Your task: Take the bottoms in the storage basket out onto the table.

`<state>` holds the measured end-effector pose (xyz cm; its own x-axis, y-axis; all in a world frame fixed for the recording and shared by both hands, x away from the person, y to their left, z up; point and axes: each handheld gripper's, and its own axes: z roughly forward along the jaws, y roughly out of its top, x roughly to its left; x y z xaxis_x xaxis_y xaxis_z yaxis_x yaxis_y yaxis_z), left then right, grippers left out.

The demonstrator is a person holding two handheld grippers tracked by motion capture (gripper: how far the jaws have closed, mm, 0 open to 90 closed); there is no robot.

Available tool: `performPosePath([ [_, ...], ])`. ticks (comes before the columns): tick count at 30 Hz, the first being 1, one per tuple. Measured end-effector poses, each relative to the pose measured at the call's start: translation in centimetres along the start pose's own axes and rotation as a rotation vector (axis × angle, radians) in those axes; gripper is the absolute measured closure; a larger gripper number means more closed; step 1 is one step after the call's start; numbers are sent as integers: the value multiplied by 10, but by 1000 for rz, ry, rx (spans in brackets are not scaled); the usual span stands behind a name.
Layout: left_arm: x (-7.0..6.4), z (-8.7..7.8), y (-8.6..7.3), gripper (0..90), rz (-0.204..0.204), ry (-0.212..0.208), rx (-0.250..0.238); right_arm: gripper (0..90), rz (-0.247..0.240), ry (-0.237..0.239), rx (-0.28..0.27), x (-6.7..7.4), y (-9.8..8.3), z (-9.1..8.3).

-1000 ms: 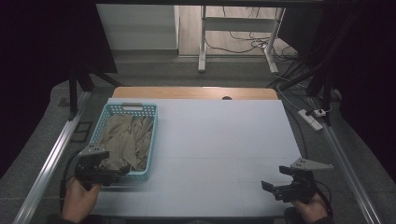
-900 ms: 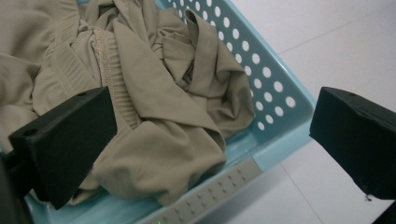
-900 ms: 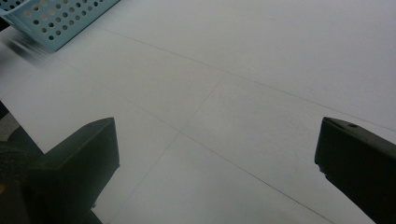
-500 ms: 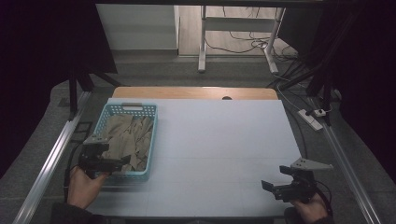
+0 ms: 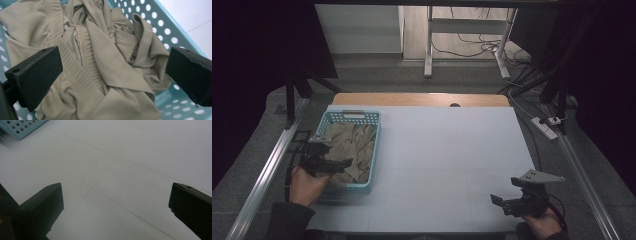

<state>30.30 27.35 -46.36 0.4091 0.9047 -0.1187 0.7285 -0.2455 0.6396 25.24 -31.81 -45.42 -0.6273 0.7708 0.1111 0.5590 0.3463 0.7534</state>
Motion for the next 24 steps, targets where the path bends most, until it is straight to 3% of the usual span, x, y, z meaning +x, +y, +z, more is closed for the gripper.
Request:
performPosePath([
  [9, 9, 10, 10, 1, -9, -14, 26, 0, -10, -9, -1, -1, 0, 0],
  [16, 19, 28, 22, 0, -9, -18, 54, 0, -10, 5, 3, -1, 0, 0],
  [19, 24, 38, 25, 0, -22, -64, 49, 0, -12, 2, 3, -1, 0, 0],
  [24, 29, 53, 32, 0, -15, -59, 100, 0, -24, 2, 9, 0, 0, 1],
])
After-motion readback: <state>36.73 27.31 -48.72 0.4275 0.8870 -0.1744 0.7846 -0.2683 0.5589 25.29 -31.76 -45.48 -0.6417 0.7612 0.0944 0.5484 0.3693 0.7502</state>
